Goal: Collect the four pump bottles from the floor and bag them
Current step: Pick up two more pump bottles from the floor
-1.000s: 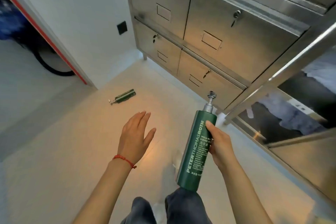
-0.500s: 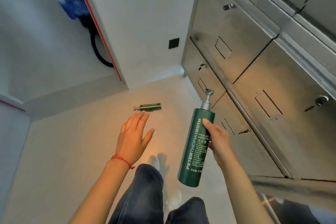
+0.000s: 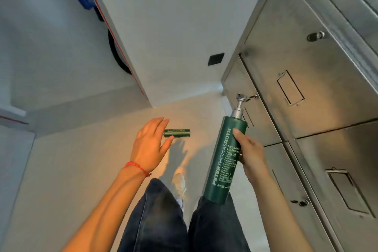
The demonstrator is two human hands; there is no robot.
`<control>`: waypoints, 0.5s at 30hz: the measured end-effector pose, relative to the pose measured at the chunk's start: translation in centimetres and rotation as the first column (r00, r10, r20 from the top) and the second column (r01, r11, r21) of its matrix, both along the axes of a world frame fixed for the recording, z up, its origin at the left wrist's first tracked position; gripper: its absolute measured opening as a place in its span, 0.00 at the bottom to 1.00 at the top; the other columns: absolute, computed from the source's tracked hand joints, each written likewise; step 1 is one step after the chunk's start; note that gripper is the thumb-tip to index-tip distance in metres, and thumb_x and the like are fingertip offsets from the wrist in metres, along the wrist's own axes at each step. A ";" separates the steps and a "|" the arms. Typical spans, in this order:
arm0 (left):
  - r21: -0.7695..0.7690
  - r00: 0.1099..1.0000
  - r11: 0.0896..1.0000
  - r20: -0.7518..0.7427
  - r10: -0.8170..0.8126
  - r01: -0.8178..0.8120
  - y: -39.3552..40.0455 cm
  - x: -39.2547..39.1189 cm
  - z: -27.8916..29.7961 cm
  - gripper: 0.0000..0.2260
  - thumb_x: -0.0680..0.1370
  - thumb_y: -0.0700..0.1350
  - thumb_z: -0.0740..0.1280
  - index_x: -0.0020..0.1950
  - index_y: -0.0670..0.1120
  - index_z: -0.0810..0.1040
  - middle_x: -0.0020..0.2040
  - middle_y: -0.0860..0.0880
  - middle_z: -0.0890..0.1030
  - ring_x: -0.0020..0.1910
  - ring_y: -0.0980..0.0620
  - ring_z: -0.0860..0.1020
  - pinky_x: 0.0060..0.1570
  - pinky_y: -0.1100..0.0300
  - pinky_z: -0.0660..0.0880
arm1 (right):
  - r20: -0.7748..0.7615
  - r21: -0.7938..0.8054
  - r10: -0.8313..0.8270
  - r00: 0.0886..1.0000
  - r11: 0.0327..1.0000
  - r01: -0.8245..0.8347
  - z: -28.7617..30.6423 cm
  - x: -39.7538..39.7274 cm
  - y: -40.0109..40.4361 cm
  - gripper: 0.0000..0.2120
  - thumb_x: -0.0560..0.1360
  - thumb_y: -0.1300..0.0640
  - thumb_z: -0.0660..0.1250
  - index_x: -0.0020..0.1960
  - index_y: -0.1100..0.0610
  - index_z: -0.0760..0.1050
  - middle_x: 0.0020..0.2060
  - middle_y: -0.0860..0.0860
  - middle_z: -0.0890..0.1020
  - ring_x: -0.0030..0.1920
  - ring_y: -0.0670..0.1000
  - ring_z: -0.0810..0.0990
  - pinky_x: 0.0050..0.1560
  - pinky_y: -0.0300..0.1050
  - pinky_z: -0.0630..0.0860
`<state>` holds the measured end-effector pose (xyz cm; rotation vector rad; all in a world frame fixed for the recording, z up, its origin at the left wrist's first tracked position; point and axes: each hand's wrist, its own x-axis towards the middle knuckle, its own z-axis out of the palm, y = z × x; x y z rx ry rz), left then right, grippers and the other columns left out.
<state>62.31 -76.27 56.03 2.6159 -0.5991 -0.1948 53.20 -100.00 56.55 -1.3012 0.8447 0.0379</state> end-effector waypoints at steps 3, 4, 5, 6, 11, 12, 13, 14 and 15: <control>-0.017 0.998 0.999 -0.045 0.049 -0.050 -0.8 2.6 -1.9 0.20 0.74 0.43 0.68 0.64 0.39 0.71 0.62 0.37 0.75 0.62 0.38 0.72 0.61 0.45 0.67 | -0.038 0.012 0.016 0.999 1.000 -0.016 -1.9 3.4 -1.4 0.08 0.69 0.49 0.69 0.40 0.54 0.80 0.29 0.46 0.82 0.31 0.44 0.80 0.30 0.36 0.76; -0.017 0.996 0.997 -0.052 0.069 -0.070 -1.0 3.4 -2.8 0.20 0.74 0.43 0.68 0.64 0.39 0.71 0.62 0.37 0.75 0.62 0.38 0.72 0.62 0.46 0.67 | -0.054 0.016 0.030 0.998 0.999 -0.029 -2.8 4.6 -1.8 0.08 0.69 0.50 0.69 0.41 0.54 0.80 0.29 0.47 0.82 0.31 0.44 0.80 0.31 0.37 0.76; -0.013 0.994 0.996 -0.062 0.093 -0.094 -1.3 4.1 -3.8 0.20 0.74 0.44 0.67 0.65 0.39 0.70 0.63 0.38 0.74 0.63 0.38 0.71 0.63 0.47 0.65 | -0.072 0.020 0.047 0.996 0.999 -0.045 -3.7 5.8 -2.2 0.08 0.70 0.50 0.69 0.41 0.54 0.80 0.29 0.47 0.82 0.32 0.45 0.80 0.32 0.37 0.76; -0.010 0.988 0.992 -0.087 0.126 -0.127 -1.6 4.7 -4.8 0.20 0.75 0.45 0.66 0.66 0.40 0.69 0.64 0.39 0.73 0.64 0.39 0.70 0.64 0.49 0.64 | -0.088 0.026 0.067 0.994 0.998 -0.065 -4.6 6.9 -2.6 0.07 0.70 0.50 0.69 0.42 0.54 0.80 0.30 0.47 0.82 0.32 0.45 0.80 0.33 0.38 0.77; -0.092 0.922 0.943 -0.259 0.287 -0.320 -3.9 7.3 -9.5 0.19 0.76 0.43 0.65 0.66 0.40 0.69 0.65 0.40 0.73 0.64 0.41 0.69 0.62 0.58 0.61 | -0.121 0.071 0.191 0.974 0.981 -0.183 -9.1 12.0 -4.7 0.08 0.68 0.49 0.69 0.42 0.53 0.80 0.30 0.46 0.83 0.33 0.44 0.81 0.32 0.36 0.76; -0.098 0.909 0.933 -0.282 0.307 -0.346 -4.4 7.8 -10.6 0.19 0.76 0.43 0.65 0.65 0.40 0.69 0.64 0.39 0.73 0.64 0.41 0.69 0.61 0.58 0.61 | -0.130 0.071 0.214 0.968 0.976 -0.206 -10.1 12.9 -5.2 0.07 0.69 0.49 0.68 0.42 0.52 0.80 0.30 0.46 0.83 0.33 0.44 0.81 0.32 0.36 0.76; -0.101 0.890 0.919 -0.311 0.334 -0.380 -4.9 8.3 -11.6 0.18 0.76 0.42 0.65 0.65 0.40 0.69 0.64 0.39 0.74 0.63 0.41 0.70 0.61 0.59 0.61 | -0.140 0.070 0.230 0.963 0.973 -0.222 -10.9 13.9 -5.6 0.06 0.70 0.50 0.68 0.42 0.52 0.80 0.31 0.46 0.83 0.34 0.44 0.81 0.32 0.36 0.76; -0.100 0.864 0.900 -0.342 0.368 -0.423 -5.5 8.9 -13.0 0.18 0.76 0.42 0.64 0.65 0.40 0.70 0.64 0.39 0.74 0.63 0.41 0.70 0.60 0.60 0.61 | -0.153 0.069 0.245 0.957 0.969 -0.237 -12.0 14.9 -6.1 0.06 0.70 0.50 0.68 0.42 0.52 0.80 0.31 0.46 0.83 0.34 0.44 0.82 0.33 0.36 0.76; -0.101 0.837 0.879 -0.371 0.402 -0.467 -6.1 9.4 -14.4 0.17 0.76 0.41 0.64 0.65 0.40 0.70 0.63 0.39 0.74 0.62 0.41 0.71 0.59 0.61 0.61 | -0.165 0.066 0.259 0.952 0.966 -0.251 -13.3 15.8 -6.6 0.06 0.70 0.50 0.68 0.42 0.51 0.80 0.32 0.46 0.84 0.35 0.45 0.82 0.33 0.36 0.76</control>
